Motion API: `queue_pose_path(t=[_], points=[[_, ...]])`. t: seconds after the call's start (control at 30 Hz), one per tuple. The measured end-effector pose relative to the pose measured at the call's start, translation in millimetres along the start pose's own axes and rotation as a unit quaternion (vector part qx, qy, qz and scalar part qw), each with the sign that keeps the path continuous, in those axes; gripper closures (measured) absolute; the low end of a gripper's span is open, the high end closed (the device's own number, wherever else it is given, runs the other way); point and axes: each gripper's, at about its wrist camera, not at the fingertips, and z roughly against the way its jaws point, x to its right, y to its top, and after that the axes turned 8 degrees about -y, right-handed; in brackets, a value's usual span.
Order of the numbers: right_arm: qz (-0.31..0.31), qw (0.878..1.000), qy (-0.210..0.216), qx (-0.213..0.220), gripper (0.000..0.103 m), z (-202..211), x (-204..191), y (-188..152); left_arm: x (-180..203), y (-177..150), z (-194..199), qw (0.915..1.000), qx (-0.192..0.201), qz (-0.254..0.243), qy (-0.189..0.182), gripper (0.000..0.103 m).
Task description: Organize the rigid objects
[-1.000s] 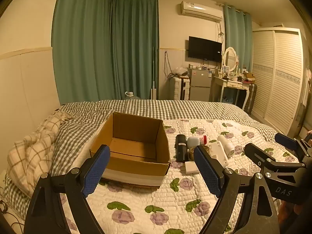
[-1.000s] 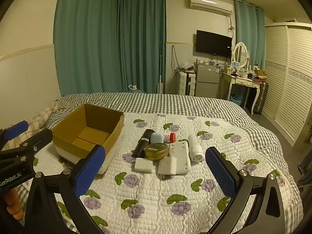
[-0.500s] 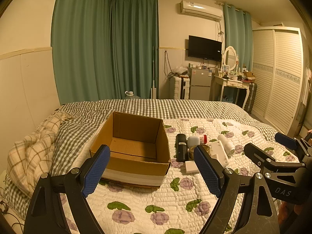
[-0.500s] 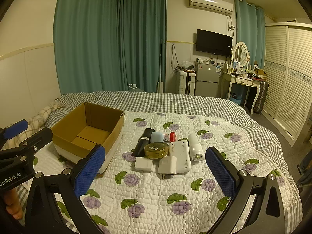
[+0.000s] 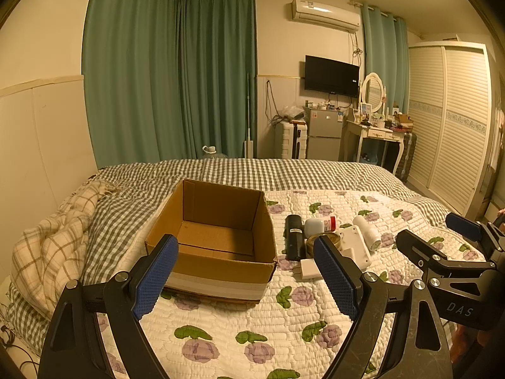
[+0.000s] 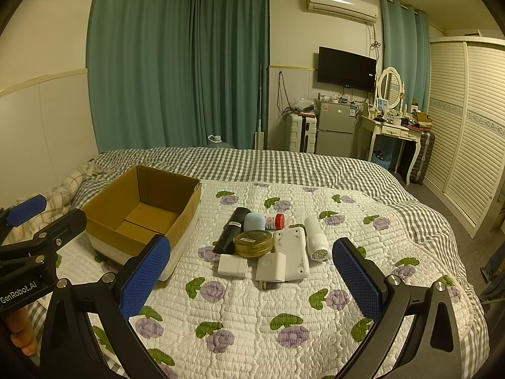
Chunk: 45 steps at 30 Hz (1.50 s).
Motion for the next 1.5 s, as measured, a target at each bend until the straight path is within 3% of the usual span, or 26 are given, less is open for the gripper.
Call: queue_pose_path(t=[1.5], points=[[0.001,1.000,-0.001,-0.005,0.000,-2.7,2.0,-5.3,-3.6,-4.7,-2.5,1.0000,-0.006,-0.002,0.001,0.013]])
